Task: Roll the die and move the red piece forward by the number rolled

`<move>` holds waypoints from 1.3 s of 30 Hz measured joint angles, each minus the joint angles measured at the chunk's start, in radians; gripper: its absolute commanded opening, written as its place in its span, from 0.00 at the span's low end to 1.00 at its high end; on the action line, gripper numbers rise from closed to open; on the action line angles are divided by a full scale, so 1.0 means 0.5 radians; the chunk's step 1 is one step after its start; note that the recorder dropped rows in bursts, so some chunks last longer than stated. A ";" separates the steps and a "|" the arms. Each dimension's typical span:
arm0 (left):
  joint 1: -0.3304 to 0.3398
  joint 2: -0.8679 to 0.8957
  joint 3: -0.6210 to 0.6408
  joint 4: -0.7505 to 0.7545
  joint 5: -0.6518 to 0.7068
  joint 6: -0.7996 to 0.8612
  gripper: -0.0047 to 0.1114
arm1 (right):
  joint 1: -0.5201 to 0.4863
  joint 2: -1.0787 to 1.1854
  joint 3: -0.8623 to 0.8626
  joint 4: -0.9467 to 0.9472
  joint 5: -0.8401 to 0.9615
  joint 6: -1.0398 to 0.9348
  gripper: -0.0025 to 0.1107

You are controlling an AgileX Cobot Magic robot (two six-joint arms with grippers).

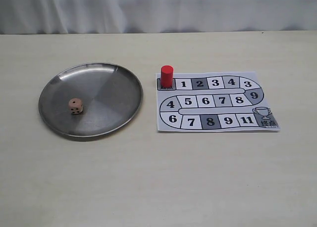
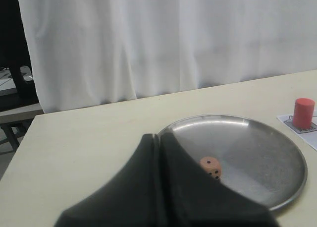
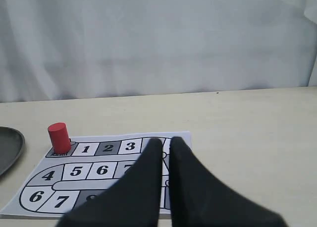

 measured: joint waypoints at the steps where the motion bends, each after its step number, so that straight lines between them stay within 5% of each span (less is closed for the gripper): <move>1: 0.000 0.000 0.000 0.000 0.000 0.000 0.04 | 0.000 0.000 0.000 0.000 -0.004 0.000 0.06; 6: 0.000 0.000 0.000 0.000 0.000 0.000 0.04 | 0.000 0.000 0.000 0.119 -0.196 0.000 0.06; 16: 0.000 0.000 0.000 0.000 0.000 0.000 0.04 | 0.000 -0.003 0.000 0.798 -1.299 0.000 0.06; 22: 0.000 0.000 0.000 0.000 0.000 0.000 0.04 | 0.000 -0.003 0.000 0.828 -1.440 0.029 0.06; 31: 0.000 0.000 0.000 0.000 0.000 0.000 0.04 | 0.033 0.198 -0.013 -0.206 -1.281 0.294 0.06; 39: 0.000 0.000 0.000 0.000 0.000 0.000 0.04 | 0.086 1.235 -0.451 -0.509 -0.809 0.527 0.06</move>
